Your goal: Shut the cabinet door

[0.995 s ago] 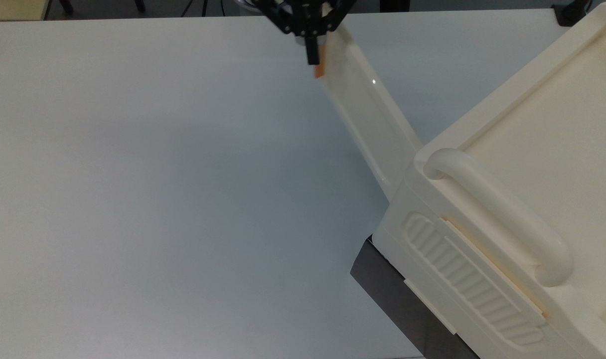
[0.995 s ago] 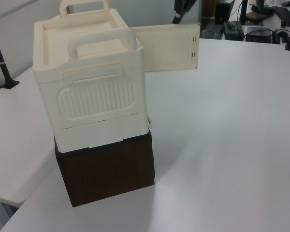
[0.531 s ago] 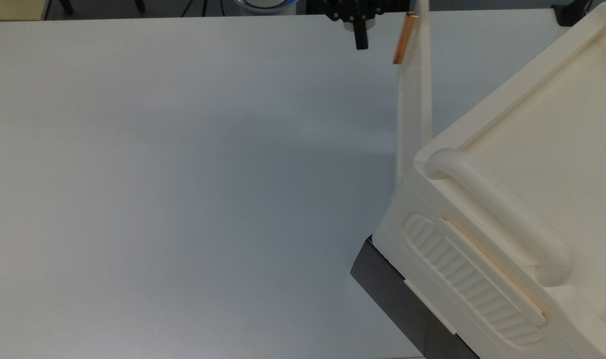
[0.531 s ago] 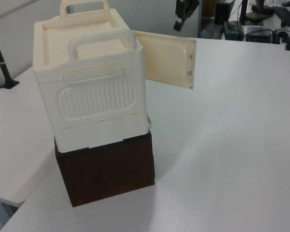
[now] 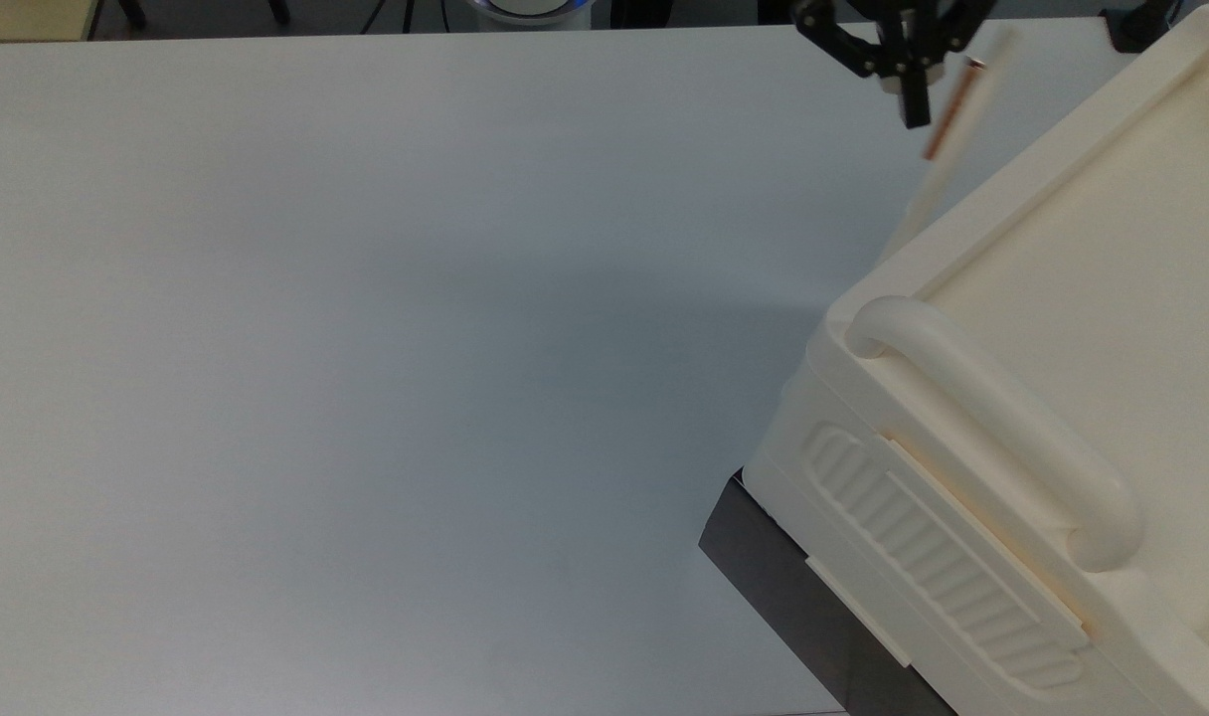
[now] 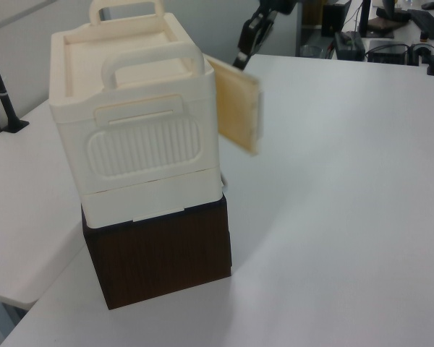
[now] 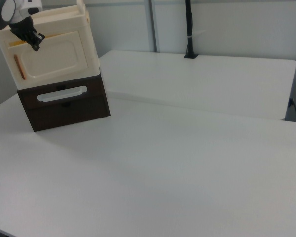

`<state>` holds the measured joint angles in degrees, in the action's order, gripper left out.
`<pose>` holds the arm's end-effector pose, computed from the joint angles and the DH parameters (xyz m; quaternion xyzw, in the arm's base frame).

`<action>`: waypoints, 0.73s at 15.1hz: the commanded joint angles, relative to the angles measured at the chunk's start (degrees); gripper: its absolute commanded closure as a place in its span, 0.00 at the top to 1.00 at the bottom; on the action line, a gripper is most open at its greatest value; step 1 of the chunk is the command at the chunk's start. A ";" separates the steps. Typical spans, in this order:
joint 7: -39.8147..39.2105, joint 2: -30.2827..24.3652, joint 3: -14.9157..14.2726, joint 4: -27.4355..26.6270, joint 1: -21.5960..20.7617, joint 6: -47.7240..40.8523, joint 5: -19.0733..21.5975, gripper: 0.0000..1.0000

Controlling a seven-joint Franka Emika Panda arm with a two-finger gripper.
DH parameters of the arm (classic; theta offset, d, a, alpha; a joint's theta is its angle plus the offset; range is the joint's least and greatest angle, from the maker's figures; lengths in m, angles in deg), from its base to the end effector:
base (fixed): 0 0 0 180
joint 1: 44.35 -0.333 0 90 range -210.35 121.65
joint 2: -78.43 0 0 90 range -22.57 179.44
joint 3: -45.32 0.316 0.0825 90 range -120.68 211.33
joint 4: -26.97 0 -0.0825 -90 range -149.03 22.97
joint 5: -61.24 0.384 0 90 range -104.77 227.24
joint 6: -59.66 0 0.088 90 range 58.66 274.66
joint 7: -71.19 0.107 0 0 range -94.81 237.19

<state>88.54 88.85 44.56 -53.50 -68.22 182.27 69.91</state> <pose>0.5992 0.2637 0.6611 -0.9591 -0.0269 -0.2311 0.1611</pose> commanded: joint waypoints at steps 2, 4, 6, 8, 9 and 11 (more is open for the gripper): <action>-0.91 0.84 -0.47 -0.83 -1.00 7.03 -0.49 0.00; -2.58 0.48 -0.64 -1.09 -0.74 6.33 -0.67 0.00; -2.67 0.48 -1.08 -1.53 -0.65 4.05 -0.93 0.00; -3.72 0.31 -1.17 -1.79 0.40 -0.07 -3.47 0.00; -4.25 -0.30 -1.17 -1.88 1.89 -3.40 -5.31 0.00; -5.65 -2.49 -1.17 -3.71 4.35 -8.68 -6.64 0.00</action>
<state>86.16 90.24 43.62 -53.67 -67.03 180.28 65.29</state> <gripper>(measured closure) 0.991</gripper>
